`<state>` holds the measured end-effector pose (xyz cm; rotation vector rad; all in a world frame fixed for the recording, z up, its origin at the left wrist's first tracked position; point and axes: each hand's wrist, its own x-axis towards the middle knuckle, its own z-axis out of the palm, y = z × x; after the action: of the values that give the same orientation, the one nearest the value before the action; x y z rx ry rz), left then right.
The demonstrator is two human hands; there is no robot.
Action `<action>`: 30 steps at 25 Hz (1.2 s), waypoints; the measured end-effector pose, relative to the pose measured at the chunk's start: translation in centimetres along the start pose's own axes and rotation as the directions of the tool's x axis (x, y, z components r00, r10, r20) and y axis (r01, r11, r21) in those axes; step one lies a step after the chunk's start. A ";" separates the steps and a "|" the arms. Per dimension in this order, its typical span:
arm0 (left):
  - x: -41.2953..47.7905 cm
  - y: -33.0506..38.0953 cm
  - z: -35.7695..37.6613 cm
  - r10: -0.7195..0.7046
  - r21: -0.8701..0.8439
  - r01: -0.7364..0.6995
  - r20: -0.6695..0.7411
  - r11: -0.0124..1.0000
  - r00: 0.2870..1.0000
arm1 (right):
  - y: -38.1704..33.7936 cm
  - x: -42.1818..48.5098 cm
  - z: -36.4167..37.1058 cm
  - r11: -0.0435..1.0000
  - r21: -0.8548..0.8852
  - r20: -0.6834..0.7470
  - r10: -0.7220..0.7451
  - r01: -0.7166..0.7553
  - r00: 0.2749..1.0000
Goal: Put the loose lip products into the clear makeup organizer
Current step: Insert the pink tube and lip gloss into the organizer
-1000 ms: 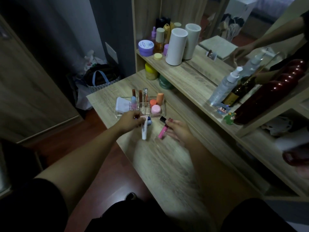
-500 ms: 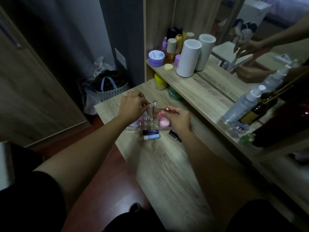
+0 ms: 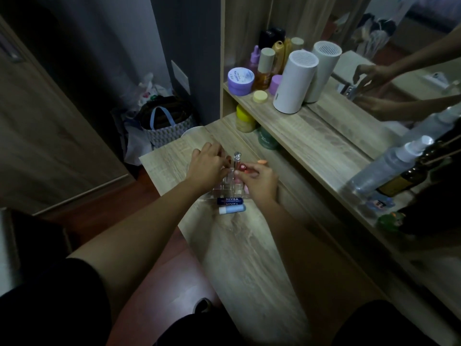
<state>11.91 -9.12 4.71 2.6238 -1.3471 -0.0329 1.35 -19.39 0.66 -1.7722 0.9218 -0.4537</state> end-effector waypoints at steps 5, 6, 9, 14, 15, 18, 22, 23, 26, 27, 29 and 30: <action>0.1 -0.7 0.4 -0.002 -0.036 0.003 0.024 0.999 1.000 | 0.8 -0.2 0.4 0.996 -0.084 0.043 -0.002 0.006 0.999; 0.2 -0.8 0.4 0.000 -0.037 0.001 0.025 0.999 1.000 | 0.9 -0.2 0.4 0.995 -0.095 0.050 -0.006 0.011 0.999; 0.3 -0.8 0.4 0.012 -0.028 -0.011 0.034 1.000 0.999 | 0.7 0.3 0.6 0.995 -0.103 0.074 0.000 0.008 0.997; 0.2 -0.8 0.5 0.027 -0.016 -0.026 0.034 1.000 0.999 | 1.0 0.3 0.8 0.989 -0.140 0.097 -0.022 0.036 0.995; 0.2 -0.9 0.4 0.027 -0.015 -0.026 0.042 1.000 0.999 | 1.0 0.2 0.7 0.990 -0.137 0.099 -0.023 0.036 0.995; 0.0 -0.8 -0.1 0.024 -0.061 -0.023 0.020 0.998 1.000 | 0.8 -0.1 0.3 0.992 -0.127 0.100 -0.005 0.018 0.995; -3.5 -0.8 0.2 0.056 -0.313 -0.106 -0.167 0.944 0.984 | 1.9 -2.3 -0.5 0.976 -0.216 0.066 -0.020 0.034 0.998; -5.0 -0.9 0.9 0.103 -0.338 -0.149 -0.151 0.929 0.983 | 2.5 -3.1 -0.7 0.969 -0.240 0.078 -0.033 0.051 0.996; -8.0 -1.4 3.2 0.231 -0.319 -0.204 0.051 0.925 0.972 | 4.6 -5.3 -1.3 0.892 -0.378 0.171 -0.195 0.247 0.966; -8.3 -1.5 3.9 0.241 -0.301 -0.198 0.114 0.933 0.964 | 5.1 -5.7 -1.4 0.854 -0.423 0.225 -0.224 0.302 0.948; -8.2 -1.6 5.0 0.239 -0.262 -0.185 0.191 0.947 0.952 | 5.7 -5.8 -1.2 0.783 -0.498 0.347 -0.215 0.374 0.913; -8.1 -1.6 5.5 0.240 -0.248 -0.184 0.218 0.951 0.946 | 5.9 -5.7 -1.1 0.747 -0.533 0.398 -0.192 0.397 0.897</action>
<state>7.85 -2.60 -1.53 2.3311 -1.5954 -0.4661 -5.20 -16.63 -3.60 -2.5196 0.5696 -0.0437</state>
